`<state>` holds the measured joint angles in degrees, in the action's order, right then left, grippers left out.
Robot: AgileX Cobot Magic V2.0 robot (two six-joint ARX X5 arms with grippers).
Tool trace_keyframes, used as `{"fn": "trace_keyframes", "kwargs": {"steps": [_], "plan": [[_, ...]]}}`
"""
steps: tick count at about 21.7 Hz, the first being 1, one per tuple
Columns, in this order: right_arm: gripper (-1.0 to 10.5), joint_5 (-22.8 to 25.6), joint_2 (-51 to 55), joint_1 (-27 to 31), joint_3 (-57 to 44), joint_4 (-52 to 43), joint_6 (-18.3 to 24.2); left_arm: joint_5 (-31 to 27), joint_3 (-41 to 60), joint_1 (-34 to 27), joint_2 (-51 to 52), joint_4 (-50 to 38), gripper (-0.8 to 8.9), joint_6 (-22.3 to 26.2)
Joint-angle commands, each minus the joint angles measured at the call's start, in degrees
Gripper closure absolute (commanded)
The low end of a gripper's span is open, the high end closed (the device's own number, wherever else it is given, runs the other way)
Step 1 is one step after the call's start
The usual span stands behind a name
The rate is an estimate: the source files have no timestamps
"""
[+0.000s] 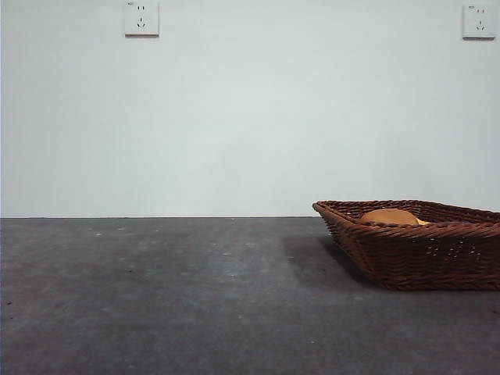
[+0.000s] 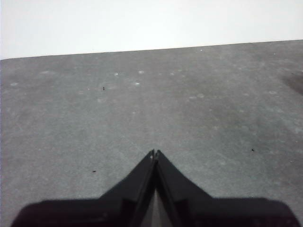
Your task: Help me put the vegetables on the table into the basket
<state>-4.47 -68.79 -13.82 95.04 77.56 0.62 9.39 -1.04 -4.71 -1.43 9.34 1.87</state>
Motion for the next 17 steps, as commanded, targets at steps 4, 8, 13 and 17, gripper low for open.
{"fn": "trace_keyframes", "kwargs": {"steps": [4,8,13,17], "plan": [[9.5,0.07,-0.11,-0.04,0.04,1.29,-0.39,-0.02,0.61,-0.15,-1.11,-0.39,8.17,-0.35],[9.5,0.09,-0.11,-0.04,0.04,1.27,-0.39,-0.02,0.61,-0.15,-2.14,-0.39,8.16,-0.35],[9.5,2.8,0.11,0.61,-0.2,-5.4,3.78,-0.02,0.61,-0.15,-2.71,-0.39,8.16,-0.35],[9.5,3.8,5.35,4.07,-1.81,-21.27,3.96,-0.02,0.61,-0.15,-2.71,-0.39,8.16,-0.35]]}}
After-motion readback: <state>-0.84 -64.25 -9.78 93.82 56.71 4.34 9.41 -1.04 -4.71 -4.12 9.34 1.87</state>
